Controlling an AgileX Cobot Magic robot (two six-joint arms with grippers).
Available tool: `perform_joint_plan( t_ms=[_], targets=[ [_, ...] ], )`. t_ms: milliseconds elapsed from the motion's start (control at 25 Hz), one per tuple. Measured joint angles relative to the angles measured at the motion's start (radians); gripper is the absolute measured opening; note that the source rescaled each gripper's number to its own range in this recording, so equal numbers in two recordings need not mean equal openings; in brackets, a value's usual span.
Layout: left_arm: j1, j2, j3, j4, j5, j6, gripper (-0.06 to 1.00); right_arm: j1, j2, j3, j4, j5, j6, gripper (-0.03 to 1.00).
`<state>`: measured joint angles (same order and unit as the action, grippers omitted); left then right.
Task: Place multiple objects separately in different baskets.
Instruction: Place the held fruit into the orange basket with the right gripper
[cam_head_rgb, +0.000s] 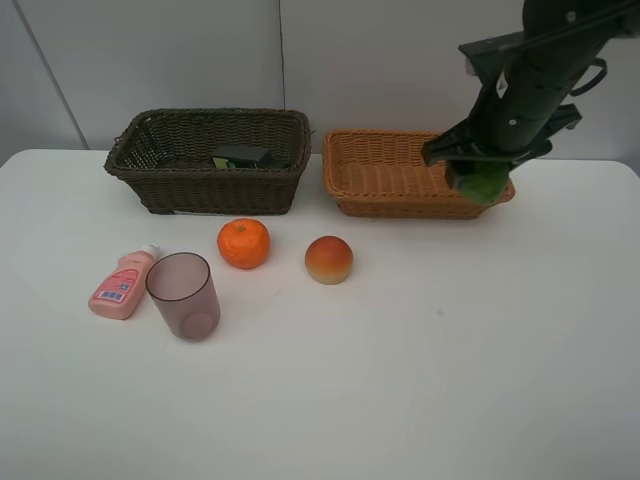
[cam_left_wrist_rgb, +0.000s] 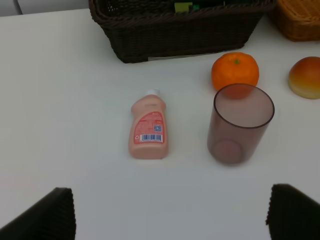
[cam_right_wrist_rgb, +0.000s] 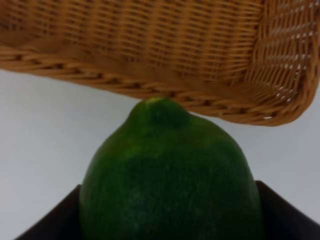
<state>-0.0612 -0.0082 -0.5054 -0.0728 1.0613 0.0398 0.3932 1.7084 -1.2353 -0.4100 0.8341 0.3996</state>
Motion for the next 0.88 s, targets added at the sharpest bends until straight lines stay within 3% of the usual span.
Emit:
perform_joint_plan(
  t_ms=[160, 480, 880],
  targets=[
    [0.0, 0.0, 0.0, 0.0, 0.0, 0.0, 0.99, -0.041, 0.0, 0.0, -0.018, -0.092, 0.02, 0.41],
    [0.0, 0.0, 0.0, 0.0, 0.0, 0.0, 0.99, -0.116, 0.052, -0.024, -0.027, -0.369, 0.024, 0.41],
    [0.0, 0.0, 0.0, 0.0, 0.0, 0.0, 0.99, -0.203, 0.276, -0.104, -0.044, -0.567, 0.024, 0.41]
  ],
)
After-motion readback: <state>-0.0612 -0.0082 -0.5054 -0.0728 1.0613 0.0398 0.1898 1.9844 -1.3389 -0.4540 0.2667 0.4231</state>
